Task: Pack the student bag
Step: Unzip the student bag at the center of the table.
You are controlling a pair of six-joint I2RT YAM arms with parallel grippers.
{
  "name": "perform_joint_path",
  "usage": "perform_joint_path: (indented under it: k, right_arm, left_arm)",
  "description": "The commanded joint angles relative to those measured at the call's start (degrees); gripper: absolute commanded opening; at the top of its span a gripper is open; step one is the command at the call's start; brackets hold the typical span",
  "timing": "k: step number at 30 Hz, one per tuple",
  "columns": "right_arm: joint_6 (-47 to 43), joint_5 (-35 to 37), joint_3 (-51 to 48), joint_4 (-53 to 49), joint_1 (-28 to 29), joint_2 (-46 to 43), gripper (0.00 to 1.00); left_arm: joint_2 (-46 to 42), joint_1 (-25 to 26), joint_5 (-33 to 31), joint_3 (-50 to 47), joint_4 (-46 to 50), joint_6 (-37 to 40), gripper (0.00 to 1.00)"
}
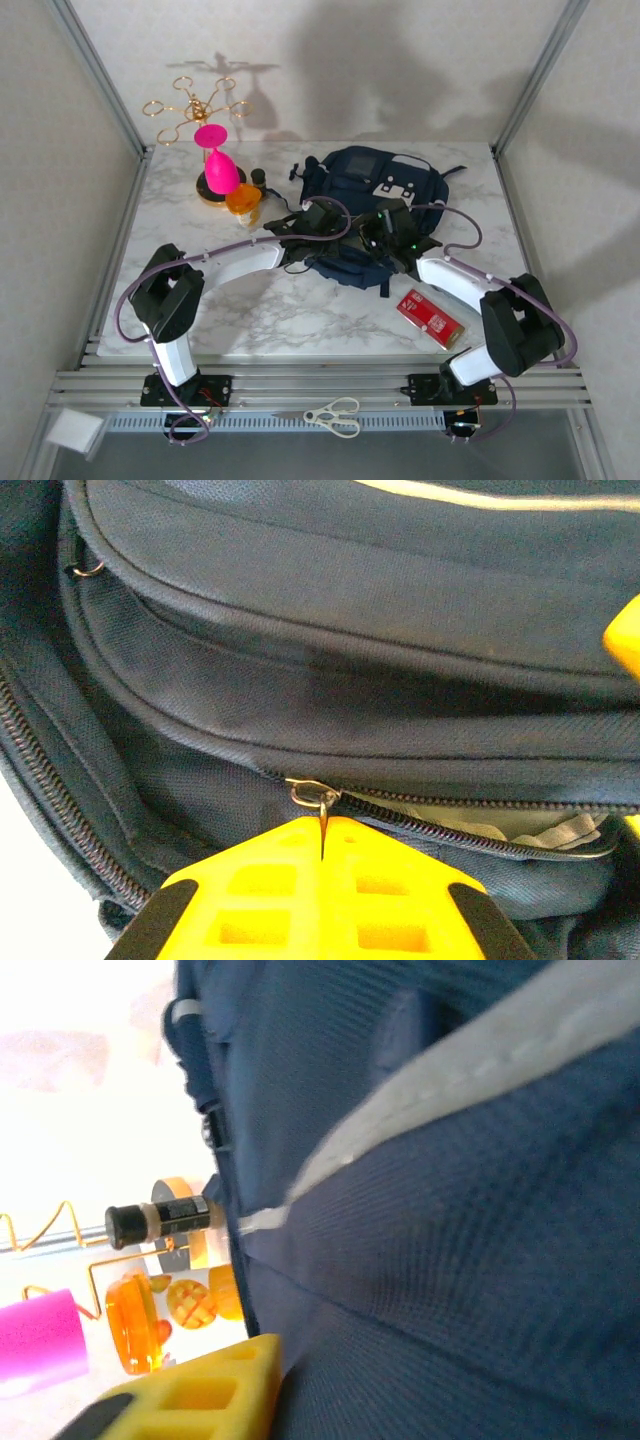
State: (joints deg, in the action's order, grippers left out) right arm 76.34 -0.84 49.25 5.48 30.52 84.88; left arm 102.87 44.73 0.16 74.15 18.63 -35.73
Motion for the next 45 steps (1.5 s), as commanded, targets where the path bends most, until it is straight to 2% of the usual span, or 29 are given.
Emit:
perform_joint_path:
  k: [1, 3, 6, 9, 12, 15, 16, 18, 22, 24, 27, 31, 33, 39, 41, 45]
  right_arm:
    - [-2.7, 1.9, 3.6, -2.2, -0.8, 0.4, 0.08]
    - [-5.7, -2.0, 2.4, -0.6, -2.6, -1.5, 0.00]
    - [-13.1, -9.5, 3.7, -4.0, -7.0, -3.0, 0.00]
    - [-19.2, -18.1, 3.0, -6.4, -14.3, -5.5, 0.00]
    - [-22.8, -26.2, 2.8, -8.2, -19.6, -6.6, 0.00]
    - [-24.8, -32.5, 3.0, -9.2, -22.3, -6.1, 0.00]
    - [-24.7, -32.9, 2.9, -9.5, -22.7, -6.0, 0.00]
    - [-22.4, -33.9, 1.2, -5.7, -22.5, -6.3, 0.00]
    - [-22.1, -32.9, 2.3, -8.0, -22.4, -7.5, 0.00]
    - [-19.3, -35.6, 2.4, -6.1, -23.2, -7.7, 0.00]
    - [-12.2, -40.1, 1.7, 1.7, -23.2, -8.3, 0.00]
    - [-7.7, -40.0, 4.3, 5.2, -23.2, -9.7, 0.00]
    - [-7.2, -40.2, 5.8, 3.6, -23.2, -9.5, 0.00]
    - [-4.5, -40.6, 6.4, 6.1, -23.0, -9.7, 0.00]
    - [-5.1, -40.5, 7.5, 5.1, -23.0, -9.7, 0.00]
    - [-5.7, -40.6, 8.1, 4.2, -23.0, -9.9, 0.00]
  left_arm:
    - [-2.4, -0.5, -5.5, -0.7, 1.2, 1.9, 0.00]
    - [-3.5, -1.5, -7.2, -1.8, 2.3, 1.9, 0.00]
    - [-6.3, -2.0, -9.7, -3.7, 3.7, 1.4, 0.00]
    - [-8.9, -2.8, -10.4, -6.1, 2.5, 2.5, 0.00]
    - [-5.7, -6.0, -9.8, -4.7, 2.3, 3.4, 0.00]
    - [-2.8, -6.8, -10.9, -2.1, 0.1, 5.5, 0.00]
    - [-1.6, -6.9, -10.7, -1.3, -0.6, 6.0, 0.00]
    - [-0.7, -6.7, -6.0, 0.6, -2.4, 7.6, 0.00]
    - [-4.3, -2.4, -2.5, -2.6, -9.1, 12.5, 0.00]
    - [-5.6, -1.5, -0.1, -4.7, -12.5, 14.4, 0.09]
    - [-5.3, -1.4, 4.9, -5.9, -16.2, 15.8, 0.13]
    - [-6.8, -0.7, 12.1, -9.4, -21.5, 18.1, 0.24]
    - [-7.2, -0.3, 13.0, -10.5, -22.6, 20.0, 0.32]
    - [-3.2, -0.4, 16.4, -7.1, -20.8, 23.5, 0.48]
    - [-2.4, -0.2, 13.4, -5.8, -21.0, 23.0, 0.48]
    - [-1.1, -1.0, 16.2, -6.7, -25.5, 21.8, 0.49]
